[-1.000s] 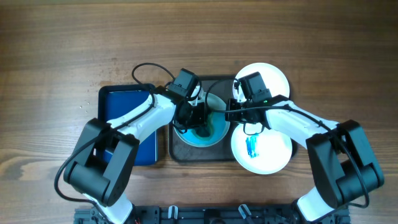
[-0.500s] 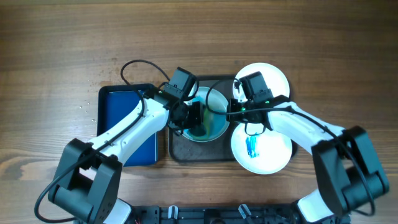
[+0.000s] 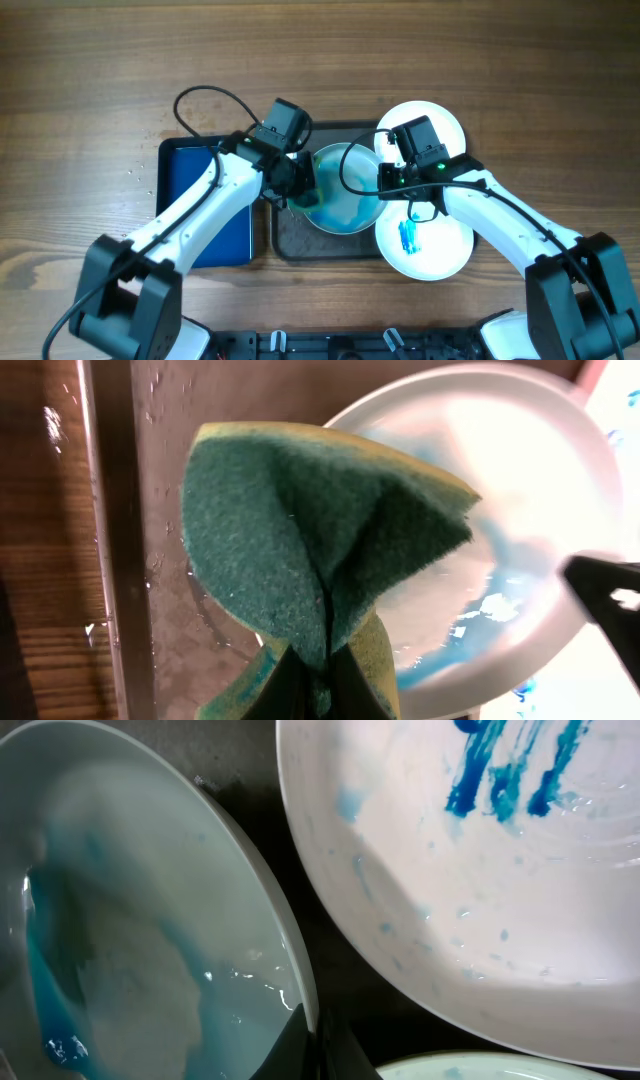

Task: Clean dirty plates on tray and stack at the side
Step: 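Return the sponge to the blue tray with the left gripper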

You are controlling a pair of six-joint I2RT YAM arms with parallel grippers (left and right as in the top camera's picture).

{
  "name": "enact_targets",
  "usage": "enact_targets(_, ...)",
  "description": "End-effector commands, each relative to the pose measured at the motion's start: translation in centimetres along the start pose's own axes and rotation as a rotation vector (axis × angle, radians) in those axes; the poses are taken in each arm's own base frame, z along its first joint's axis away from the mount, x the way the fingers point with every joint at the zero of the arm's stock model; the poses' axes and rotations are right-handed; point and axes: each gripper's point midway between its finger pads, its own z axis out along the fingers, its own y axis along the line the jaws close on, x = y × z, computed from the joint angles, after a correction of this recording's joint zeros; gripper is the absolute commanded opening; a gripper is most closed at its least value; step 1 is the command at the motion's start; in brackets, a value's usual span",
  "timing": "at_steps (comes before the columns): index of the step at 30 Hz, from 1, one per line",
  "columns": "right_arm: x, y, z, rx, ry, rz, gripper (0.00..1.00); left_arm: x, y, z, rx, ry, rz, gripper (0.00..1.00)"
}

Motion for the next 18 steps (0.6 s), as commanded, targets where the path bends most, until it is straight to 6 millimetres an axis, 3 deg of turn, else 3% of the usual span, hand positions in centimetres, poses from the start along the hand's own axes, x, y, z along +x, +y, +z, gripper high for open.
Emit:
enact_targets(1,-1.7,0.3,-1.2,0.011,-0.06,-0.028,0.05,-1.4,-1.1,-2.3,0.031,-0.071,-0.003,0.04)
enact_targets(5,-1.8,0.1,-1.2,0.024,-0.067,-0.027,0.05,-1.4,-0.8,-2.3,0.022,-0.067,-0.007,0.04)
enact_targets(10,-2.7,0.2,-1.3,0.028,-0.104,-0.03,0.04,-2.2,1.2,-2.7,-0.04,-0.086,-0.051,0.04)
enact_targets(13,-3.0,0.6,-1.3,0.019,-0.12,-0.038,0.05,-2.7,3.6,-3.2,-0.073,-0.073,-0.12,0.04)
enact_targets(18,-3.0,1.8,-1.3,0.0,-0.131,-0.068,0.05,-3.3,9.6,-4.5,-0.145,-0.041,-0.308,0.04)
